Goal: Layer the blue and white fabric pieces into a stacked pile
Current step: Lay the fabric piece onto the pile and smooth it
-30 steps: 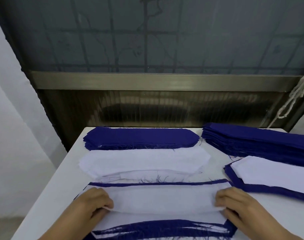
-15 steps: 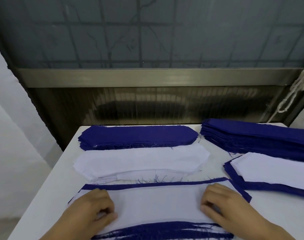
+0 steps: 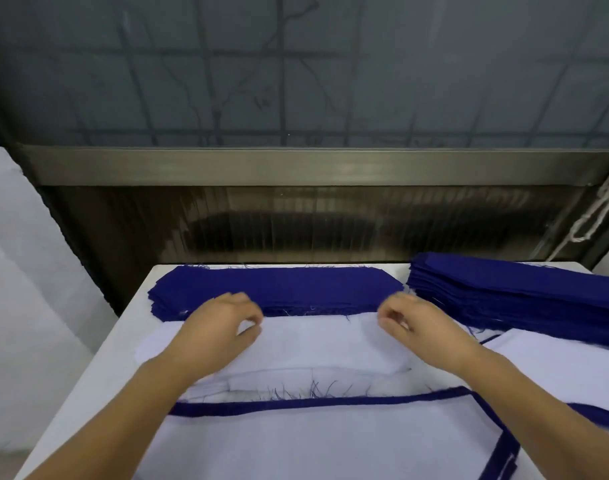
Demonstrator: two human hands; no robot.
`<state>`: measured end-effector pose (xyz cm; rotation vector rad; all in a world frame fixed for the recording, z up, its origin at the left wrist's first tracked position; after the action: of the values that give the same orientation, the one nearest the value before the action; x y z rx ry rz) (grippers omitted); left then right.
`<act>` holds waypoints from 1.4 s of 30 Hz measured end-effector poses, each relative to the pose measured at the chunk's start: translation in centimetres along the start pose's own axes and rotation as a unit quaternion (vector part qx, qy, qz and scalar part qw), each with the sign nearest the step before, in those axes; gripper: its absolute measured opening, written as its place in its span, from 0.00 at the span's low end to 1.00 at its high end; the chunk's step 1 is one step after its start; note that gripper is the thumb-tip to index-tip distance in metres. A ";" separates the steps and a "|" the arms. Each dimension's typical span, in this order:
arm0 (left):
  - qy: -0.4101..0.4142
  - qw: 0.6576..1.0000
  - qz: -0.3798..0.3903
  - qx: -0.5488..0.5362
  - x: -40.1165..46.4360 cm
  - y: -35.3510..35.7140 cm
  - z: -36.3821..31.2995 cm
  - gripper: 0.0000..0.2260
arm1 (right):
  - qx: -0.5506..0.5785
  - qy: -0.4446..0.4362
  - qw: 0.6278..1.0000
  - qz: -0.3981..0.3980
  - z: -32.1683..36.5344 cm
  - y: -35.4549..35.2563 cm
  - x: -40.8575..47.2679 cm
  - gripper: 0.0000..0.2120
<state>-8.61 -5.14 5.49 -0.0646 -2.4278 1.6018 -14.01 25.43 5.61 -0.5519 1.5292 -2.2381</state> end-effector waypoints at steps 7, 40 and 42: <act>-0.074 0.989 0.018 -0.130 8.2 4.3 -1.3 0.05 | -0.023 0.063 0.998 0.005 -1.9 3.6 8.5 0.04; -0.178 0.960 0.090 -0.196 12.1 5.9 -0.3 0.04 | 0.070 0.104 0.987 0.098 -3.7 4.7 12.0 0.12; -0.199 0.954 0.089 -0.206 12.2 6.0 -0.2 0.02 | 0.096 0.107 0.984 0.105 -3.8 4.4 12.0 0.12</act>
<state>-21.00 -0.55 2.21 -0.0348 -3.1216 1.2344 -25.81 20.84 1.51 -0.0895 1.3744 -2.3015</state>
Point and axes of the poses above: each hand's wrist, its own x-axis towards the middle knuckle, its own y-axis out of the palm, z = x × y, the point moved 4 cm from there along x, towards the middle knuckle, and after that the axes turned 7 degrees about -x, right-handed, at the moved point
